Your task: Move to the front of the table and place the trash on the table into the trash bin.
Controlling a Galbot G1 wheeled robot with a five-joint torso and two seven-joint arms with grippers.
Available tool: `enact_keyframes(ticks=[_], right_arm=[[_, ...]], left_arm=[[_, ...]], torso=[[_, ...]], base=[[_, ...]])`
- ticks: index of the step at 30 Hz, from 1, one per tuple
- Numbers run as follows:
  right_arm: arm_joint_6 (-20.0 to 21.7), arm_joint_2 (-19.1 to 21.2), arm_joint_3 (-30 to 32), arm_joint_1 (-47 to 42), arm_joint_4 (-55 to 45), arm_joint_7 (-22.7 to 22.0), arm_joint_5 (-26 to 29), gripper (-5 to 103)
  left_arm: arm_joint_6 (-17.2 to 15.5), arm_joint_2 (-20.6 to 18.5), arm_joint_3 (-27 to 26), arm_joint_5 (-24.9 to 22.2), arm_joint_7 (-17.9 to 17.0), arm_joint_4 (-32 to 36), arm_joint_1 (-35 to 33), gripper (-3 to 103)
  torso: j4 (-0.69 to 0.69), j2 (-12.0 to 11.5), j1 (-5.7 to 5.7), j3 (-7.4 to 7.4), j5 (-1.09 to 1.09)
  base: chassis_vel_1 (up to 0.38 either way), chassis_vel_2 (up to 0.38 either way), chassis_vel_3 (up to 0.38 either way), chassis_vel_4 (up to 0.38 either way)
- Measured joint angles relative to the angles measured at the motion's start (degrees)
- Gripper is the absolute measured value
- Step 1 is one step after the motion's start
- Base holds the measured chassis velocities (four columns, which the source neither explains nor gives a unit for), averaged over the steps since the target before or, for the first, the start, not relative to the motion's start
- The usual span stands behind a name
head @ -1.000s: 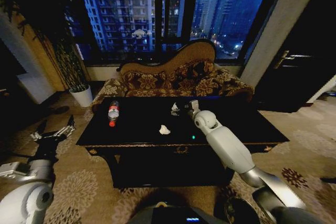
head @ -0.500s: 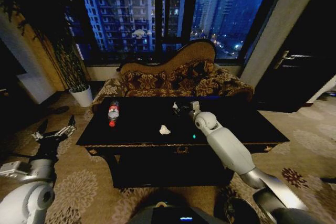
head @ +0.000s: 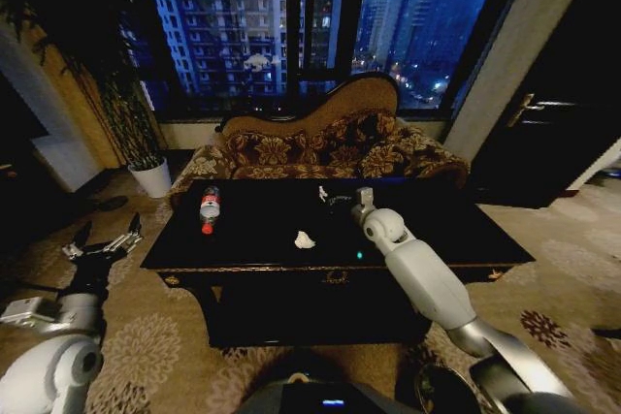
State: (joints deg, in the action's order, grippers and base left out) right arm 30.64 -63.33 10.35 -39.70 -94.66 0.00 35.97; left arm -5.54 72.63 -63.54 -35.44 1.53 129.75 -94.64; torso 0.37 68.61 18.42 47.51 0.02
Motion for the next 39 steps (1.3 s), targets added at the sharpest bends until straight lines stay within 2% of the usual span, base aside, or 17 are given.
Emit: enact_keyframes(ticks=[2, 4, 8, 11, 14, 16, 25, 27, 29, 38, 39], right_arm=[[-0.6, -0.1, 1.8, -1.0, -0.7, 0.0, -0.2, 0], [-3.8, -0.3, 6.9, -4.6, -3.1, 0.0, 0.6, 0], [-6.8, -0.1, 11.0, -8.2, -5.1, 0.0, 0.4, 0], [-13.5, 0.0, 16.6, -13.8, -7.9, 0.0, -2.0, 0], [-14.9, -0.1, 18.4, -15.9, -9.2, 0.0, -2.6, 0], [-16.5, -0.7, 22.2, -20.7, -12.4, 0.0, -3.2, 0], [-16.7, -2.3, 24.6, -24.2, -15.8, 0.0, -4.2, -1], [-16.6, -2.4, 24.6, -24.5, -16.4, 0.0, -4.3, 5], [-16.5, -2.5, 24.6, -25.0, -16.7, 0.0, -4.3, 1], [-16.4, -2.5, 24.5, -25.5, -16.7, 0.0, -4.1, 0], [-16.4, -2.6, 24.4, -25.5, -16.7, 0.0, -4.0, 3]], left_arm=[[0.0, -0.1, 0.1, 0.0, 0.0, -0.2, 0.2, 100], [0.3, -0.8, 0.9, 0.0, -0.7, -1.0, 1.0, 100], [0.3, -1.5, 1.7, 0.0, -1.7, -1.8, 2.2, 100], [-0.6, -2.8, 2.3, 0.2, -2.1, -3.1, 3.5, 100], [-0.8, -3.1, 2.5, 0.3, -2.1, -3.5, 3.9, 100], [-1.1, -3.3, 2.7, 0.4, -2.0, -3.9, 4.4, 100], [-1.1, -3.7, 2.6, 0.4, -1.3, -3.9, 4.1, 100], [-1.1, -3.6, 2.5, 0.3, -1.3, -3.9, 4.1, 100], [-1.1, -3.4, 2.4, 0.3, -1.2, -3.9, 4.1, 100], [-1.1, -2.5, 2.9, 0.4, -1.0, -3.3, 4.3, 100], [-1.1, -2.5, 2.9, 0.4, -0.9, -3.2, 4.2, 100]], torso=[[0.0, 0.0, 0.0, 0.0, 0.0], [0.02, 0.0, 0.0, 0.0, -0.01], [0.02, 0.0, 0.0, 0.0, -0.02], [0.01, 0.0, 0.0, 0.0, -0.03], [0.01, 0.0, 0.0, 0.0, -0.02], [0.03, 0.0, 0.0, 0.0, -0.02], [0.0, 0.0, 0.0, 0.0, -0.01], [0.0, 0.0, 0.0, 0.0, -0.01], [0.0, 0.0, 0.0, 0.0, -0.01], [0.01, 0.0, 0.01, 0.01, -0.01], [0.01, 0.0, 0.01, 0.0, -0.01]], base=[[0.0, 0.0, 0.0, 0.0], [0.0, 0.0, 0.0, 0.0], [0.0, 0.0, 0.0, 0.0], [0.0, 0.0, 0.0, 0.0], [0.0, 0.0, 0.0, 0.0], [0.0, 0.0, 0.0, 0.0], [0.0, 0.0, 0.0, 0.0], [0.0, 0.0, 0.0, 0.0], [0.024, -0.017, -0.036, 0.029], [0.139, -0.134, -0.145, 0.149], [0.236, -0.262, -0.235, 0.259]])
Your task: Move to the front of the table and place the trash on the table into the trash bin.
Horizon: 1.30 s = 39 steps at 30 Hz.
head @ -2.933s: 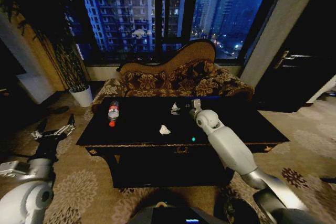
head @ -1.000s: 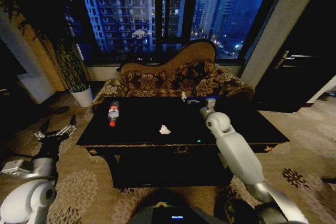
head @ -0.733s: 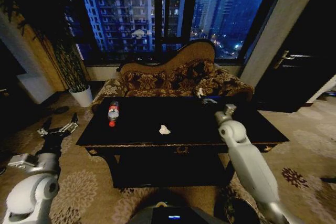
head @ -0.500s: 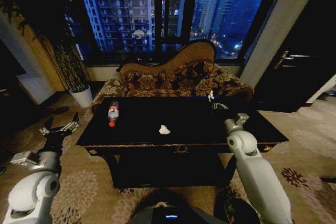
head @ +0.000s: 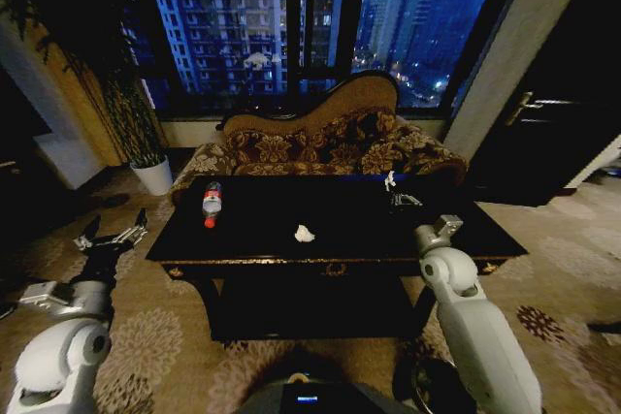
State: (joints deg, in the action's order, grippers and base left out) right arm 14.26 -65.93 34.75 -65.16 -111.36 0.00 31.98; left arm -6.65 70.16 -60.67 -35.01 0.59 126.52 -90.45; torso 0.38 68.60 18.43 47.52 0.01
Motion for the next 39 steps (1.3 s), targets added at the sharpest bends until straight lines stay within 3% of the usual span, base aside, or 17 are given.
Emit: enact_keyframes(ticks=[2, 3, 4, 25, 30, 32, 34, 39], right_arm=[[0.0, -0.1, 0.0, 0.0, 0.0, 0.0, 0.1, 7], [0.1, -0.1, -0.1, 0.0, 0.0, 0.0, 0.1, 0], [0.1, -0.1, -0.1, 0.0, 0.1, 0.0, 0.1, 0], [1.5, -0.9, -0.2, -2.3, 4.2, 0.0, -1.2, 10], [3.9, -0.9, 0.0, -4.8, 9.9, 0.0, -5.1, 10], [4.0, -1.6, -0.3, -4.7, 16.4, 0.0, -8.3, 12], [3.6, -1.9, -0.5, -4.1, 19.9, 0.0, -10.2, 12], [-0.9, -2.2, -2.2, 1.9, 40.2, 0.0, -17.8, 12]], left_arm=[[0.0, 0.0, 0.0, 0.0, 0.0, 0.0, -0.1, 100], [0.0, 0.0, 0.0, 0.0, 0.1, 0.0, -0.2, 100], [0.0, 0.0, -0.1, 0.0, 0.1, 0.0, -0.3, 100], [0.2, 0.4, -0.2, 0.0, 0.3, 0.0, -0.4, 100], [0.2, 0.5, -0.4, 0.0, 0.3, 0.1, -0.5, 100], [0.3, 0.5, -0.5, -0.1, 0.4, 0.2, -0.6, 100], [0.3, 0.5, -0.6, -0.1, 0.4, 0.3, -0.7, 100], [0.7, 0.7, -0.9, -0.4, 0.4, 0.9, -1.4, 100]], torso=[[0.0, 0.0, -0.01, 0.0, -0.01], [0.0, 0.0, -0.01, -0.01, -0.01], [0.0, 0.0, -0.02, 0.0, -0.01], [-0.01, 0.1, -0.08, -0.04, 0.02], [0.01, 0.0, -0.05, 0.0, -0.01], [0.03, -0.1, 0.09, 0.04, 0.0], [0.02, -0.1, 0.1, 0.04, -0.01], [-0.01, 0.0, 0.0, 0.0, -0.02]], base=[[0.236, -0.25, -0.245, 0.259], [0.253, -0.25, -0.255, 0.291], [0.277, -0.293, -0.255, 0.291], [0.284, -0.287, -0.288, 0.291], [0.004, 0.0, -0.014, 0.016], [-0.021, 0.029, 0.03, -0.03], [-0.064, 0.058, 0.059, -0.076], [-0.013, 0.015, 0.009, -0.015]])
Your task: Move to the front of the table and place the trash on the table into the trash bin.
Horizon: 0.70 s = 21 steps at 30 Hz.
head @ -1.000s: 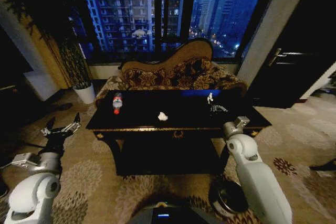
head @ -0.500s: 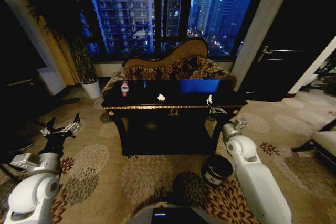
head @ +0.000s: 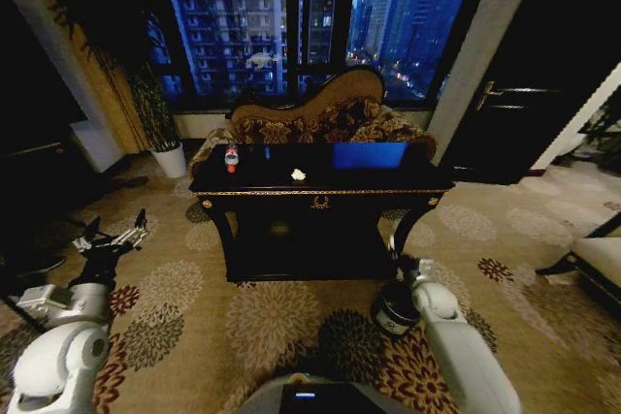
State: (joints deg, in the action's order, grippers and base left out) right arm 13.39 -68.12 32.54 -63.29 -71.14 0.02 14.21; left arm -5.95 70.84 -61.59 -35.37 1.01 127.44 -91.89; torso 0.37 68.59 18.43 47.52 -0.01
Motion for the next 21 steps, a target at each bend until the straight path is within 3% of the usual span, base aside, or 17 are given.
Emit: enact_keyframes(ticks=[8, 13, 20, 21], right_arm=[[-2.7, 0.4, -0.1, 7.8, 16.7, 0.0, -4.4, 13], [-2.7, 0.6, 0.2, 8.7, 20.0, 0.0, -4.7, 13], [-2.7, 0.7, 0.8, 7.5, 19.4, 0.0, -5.6, 45], [-2.6, 0.7, 0.9, 7.4, 19.1, 0.0, -5.6, 45]], left_arm=[[0.4, 0.1, -0.5, -0.1, 0.0, 0.5, -0.6, 100], [0.5, 0.1, -0.6, -0.2, 0.1, 0.8, -0.8, 100], [0.6, 0.0, -0.5, -0.2, 0.1, 1.1, -1.0, 100], [0.6, 0.0, -0.5, -0.2, 0.1, 1.2, -1.0, 100]], torso=[[0.0, 0.0, -0.03, -0.01, 0.01], [0.0, 0.0, 0.01, 0.01, 0.01], [0.01, 0.0, -0.02, 0.0, 0.02], [0.01, 0.0, -0.02, 0.0, 0.01]], base=[[0.0, 0.0, 0.0, 0.0], [0.0, 0.0, 0.0, 0.0], [0.0, 0.0, 0.0, 0.0], [0.0, 0.0, 0.0, 0.0]])
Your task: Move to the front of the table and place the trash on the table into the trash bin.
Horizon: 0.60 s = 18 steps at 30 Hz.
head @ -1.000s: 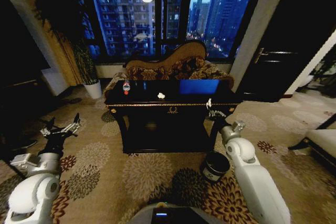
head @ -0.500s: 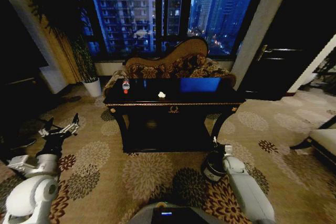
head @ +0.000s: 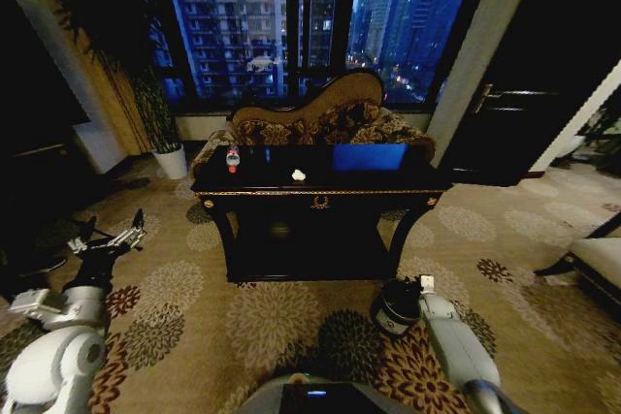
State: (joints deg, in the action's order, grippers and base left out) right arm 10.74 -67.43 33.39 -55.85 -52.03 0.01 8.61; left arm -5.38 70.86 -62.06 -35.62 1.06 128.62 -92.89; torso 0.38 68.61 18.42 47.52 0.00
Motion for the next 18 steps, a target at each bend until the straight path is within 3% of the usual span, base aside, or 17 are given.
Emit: enact_keyframes(ticks=[4, 8, 9, 10, 12, 15, 18], right_arm=[[0.0, 0.0, 0.0, -0.1, -0.7, 0.0, 0.2, 56], [-0.1, -0.1, 0.2, -1.2, -4.6, 0.0, 1.8, 78], [-0.1, -0.1, 0.2, -1.2, -4.6, 0.0, 1.8, 78], [-0.4, -0.1, 0.3, -1.6, -6.5, 0.0, 3.0, 78], [-2.3, -0.2, 0.7, -3.6, -14.3, 0.0, 7.7, 88], [-5.0, -0.4, 1.0, -5.3, -20.5, 0.0, 10.0, 97], [-6.1, -0.8, 1.7, -7.8, -29.1, 0.0, 12.2, 99]], left_arm=[[0.0, -0.1, 0.0, 0.0, 0.0, 0.0, 0.0, 100], [0.0, -0.1, 0.0, 0.0, 0.0, 0.0, -0.1, 100], [0.0, -0.1, 0.0, 0.0, 0.0, 0.0, -0.1, 100], [0.1, -0.1, 0.1, 0.0, 0.0, -0.1, -0.1, 100], [0.1, -0.1, 0.2, 0.0, 0.0, -0.2, 0.0, 100], [0.1, -0.1, 0.4, 0.1, 0.0, -0.4, 0.1, 100], [0.1, 0.0, 0.4, 0.1, 0.0, -0.5, 0.2, 100]], torso=[[-0.01, 0.0, 0.01, 0.0, 0.0], [0.0, 0.0, 0.0, 0.0, 0.0], [0.0, 0.0, 0.0, 0.0, 0.0], [0.0, 0.0, 0.0, 0.0, 0.0], [-0.01, 0.0, 0.0, 0.0, 0.02], [-0.02, 0.0, 0.01, 0.0, 0.0], [0.0, 0.0, 0.0, 0.0, 0.02]], base=[[0.0, 0.0, 0.0, 0.0], [0.0, 0.0, 0.0, 0.0], [0.0, 0.0, 0.0, 0.0], [0.0, 0.0, 0.0, 0.0], [0.0, 0.0, 0.0, 0.0], [0.0, 0.0, 0.0, 0.0], [0.0, 0.0, 0.0, 0.0]])
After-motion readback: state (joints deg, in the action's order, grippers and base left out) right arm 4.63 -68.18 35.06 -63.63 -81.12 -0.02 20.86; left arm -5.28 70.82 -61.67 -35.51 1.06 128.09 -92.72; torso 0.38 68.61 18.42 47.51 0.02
